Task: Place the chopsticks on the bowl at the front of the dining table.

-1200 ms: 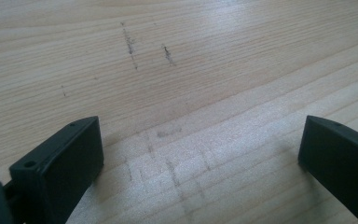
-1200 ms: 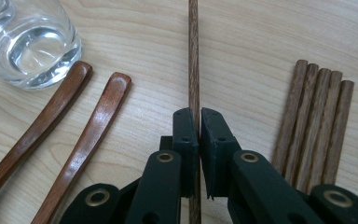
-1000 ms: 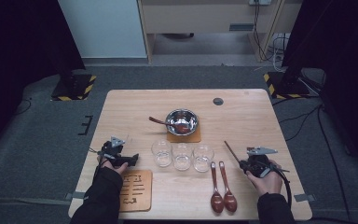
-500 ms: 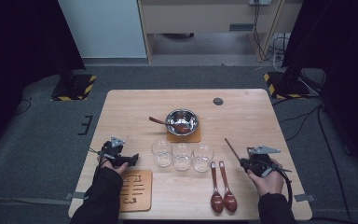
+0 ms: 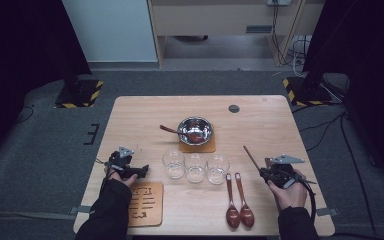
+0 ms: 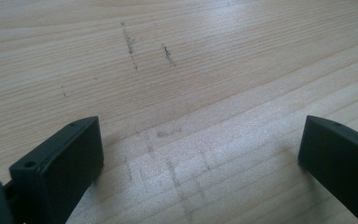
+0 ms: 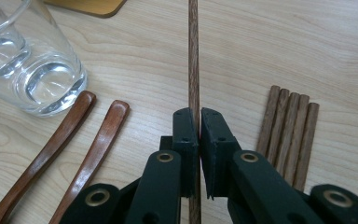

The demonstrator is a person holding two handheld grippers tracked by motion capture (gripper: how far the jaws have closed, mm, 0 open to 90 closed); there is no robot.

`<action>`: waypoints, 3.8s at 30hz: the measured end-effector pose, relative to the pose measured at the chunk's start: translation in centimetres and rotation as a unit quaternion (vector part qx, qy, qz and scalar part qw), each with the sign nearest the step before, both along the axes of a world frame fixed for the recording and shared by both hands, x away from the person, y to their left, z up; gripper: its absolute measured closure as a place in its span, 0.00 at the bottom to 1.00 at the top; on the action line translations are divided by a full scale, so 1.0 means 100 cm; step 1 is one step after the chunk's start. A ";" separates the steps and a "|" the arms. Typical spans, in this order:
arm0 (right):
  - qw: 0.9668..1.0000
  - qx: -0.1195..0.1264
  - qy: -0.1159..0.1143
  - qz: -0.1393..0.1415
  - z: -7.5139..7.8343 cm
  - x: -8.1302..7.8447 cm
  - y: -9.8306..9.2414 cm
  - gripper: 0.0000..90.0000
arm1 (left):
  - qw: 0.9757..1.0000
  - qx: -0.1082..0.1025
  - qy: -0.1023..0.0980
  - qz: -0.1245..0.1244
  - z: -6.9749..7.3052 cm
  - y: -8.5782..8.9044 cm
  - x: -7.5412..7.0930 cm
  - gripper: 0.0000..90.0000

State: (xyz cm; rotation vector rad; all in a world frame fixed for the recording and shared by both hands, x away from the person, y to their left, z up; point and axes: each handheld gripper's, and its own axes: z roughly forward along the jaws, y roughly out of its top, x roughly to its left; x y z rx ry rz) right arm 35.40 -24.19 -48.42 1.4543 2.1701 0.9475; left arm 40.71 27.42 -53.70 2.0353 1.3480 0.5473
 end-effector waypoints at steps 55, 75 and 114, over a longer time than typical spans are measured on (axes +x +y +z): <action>0.994 0.059 -0.086 -0.038 0.060 0.012 -0.025 0.95 | 1.000 -0.001 0.000 0.001 0.000 0.000 0.000 0.00; 0.991 0.066 -0.107 -0.036 0.082 0.024 -0.016 0.95 | 1.000 -0.001 0.000 0.001 0.000 0.000 0.000 0.00; 0.988 0.072 -0.133 -0.026 0.113 0.057 0.014 0.95 | 1.000 -0.001 0.000 0.000 0.000 0.000 0.000 0.00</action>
